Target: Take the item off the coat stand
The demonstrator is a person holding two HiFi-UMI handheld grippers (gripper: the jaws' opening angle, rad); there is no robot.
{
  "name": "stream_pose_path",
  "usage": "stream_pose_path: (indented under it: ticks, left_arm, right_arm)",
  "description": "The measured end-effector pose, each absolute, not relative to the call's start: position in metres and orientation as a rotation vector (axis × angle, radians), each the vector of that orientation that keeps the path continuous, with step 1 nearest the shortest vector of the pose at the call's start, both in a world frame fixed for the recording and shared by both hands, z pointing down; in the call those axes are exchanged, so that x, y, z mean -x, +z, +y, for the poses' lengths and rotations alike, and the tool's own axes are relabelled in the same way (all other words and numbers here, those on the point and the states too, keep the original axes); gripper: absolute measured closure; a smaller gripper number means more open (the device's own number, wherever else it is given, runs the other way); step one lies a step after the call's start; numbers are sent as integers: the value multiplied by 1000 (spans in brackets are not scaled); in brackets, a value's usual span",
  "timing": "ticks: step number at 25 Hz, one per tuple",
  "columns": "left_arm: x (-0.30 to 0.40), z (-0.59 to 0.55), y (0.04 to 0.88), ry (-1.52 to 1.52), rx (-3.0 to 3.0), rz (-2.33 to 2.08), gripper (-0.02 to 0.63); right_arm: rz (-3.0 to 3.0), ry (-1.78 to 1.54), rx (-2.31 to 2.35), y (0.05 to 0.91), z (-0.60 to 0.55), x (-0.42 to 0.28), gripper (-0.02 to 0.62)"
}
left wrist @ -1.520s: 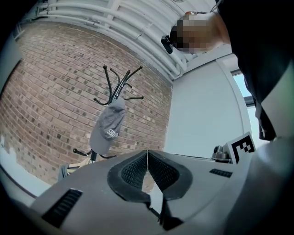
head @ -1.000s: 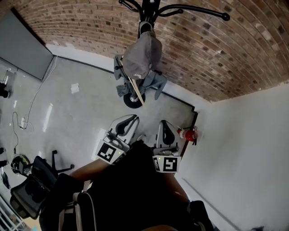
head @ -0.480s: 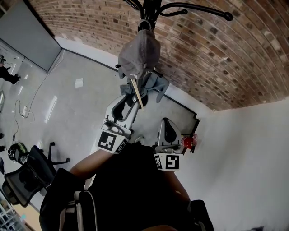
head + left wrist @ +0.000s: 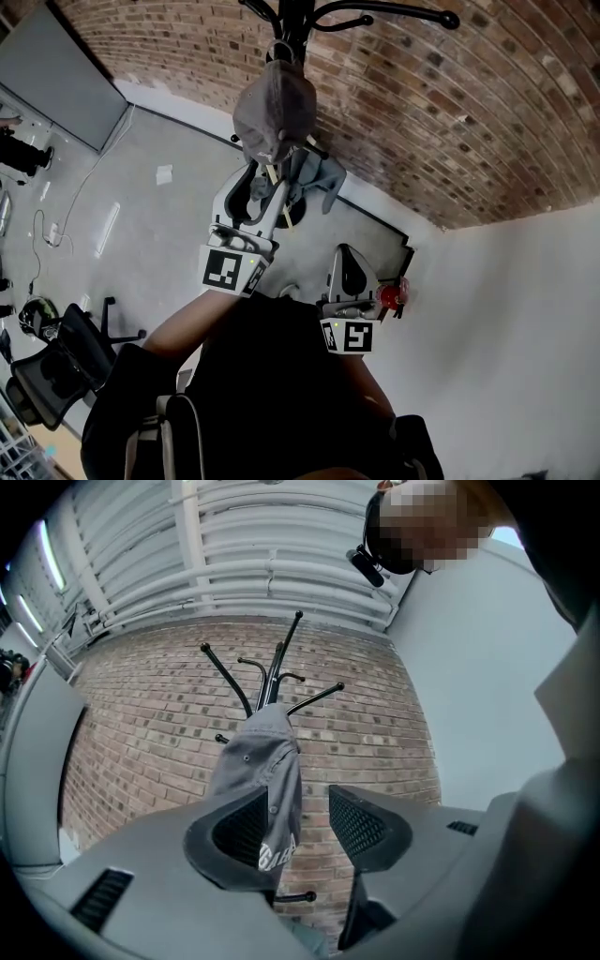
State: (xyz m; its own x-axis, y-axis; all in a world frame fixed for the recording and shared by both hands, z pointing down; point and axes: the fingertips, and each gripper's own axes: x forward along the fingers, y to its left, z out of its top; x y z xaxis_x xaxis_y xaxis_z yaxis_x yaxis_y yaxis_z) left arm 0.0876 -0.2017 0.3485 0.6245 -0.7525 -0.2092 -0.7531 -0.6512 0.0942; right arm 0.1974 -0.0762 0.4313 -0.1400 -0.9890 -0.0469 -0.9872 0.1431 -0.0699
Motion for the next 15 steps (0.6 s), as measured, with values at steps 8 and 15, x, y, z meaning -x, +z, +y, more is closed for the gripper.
stream_pose_path:
  ticks: [8, 15]
  left_arm:
    - [-95, -222, 348, 337, 2820, 1363, 400]
    - [-101, -231, 339, 342, 2801, 1368, 387]
  right_arm:
    - [2298, -30, 2013, 432, -73, -205, 574]
    - [2295, -21, 2005, 431, -72, -204, 574]
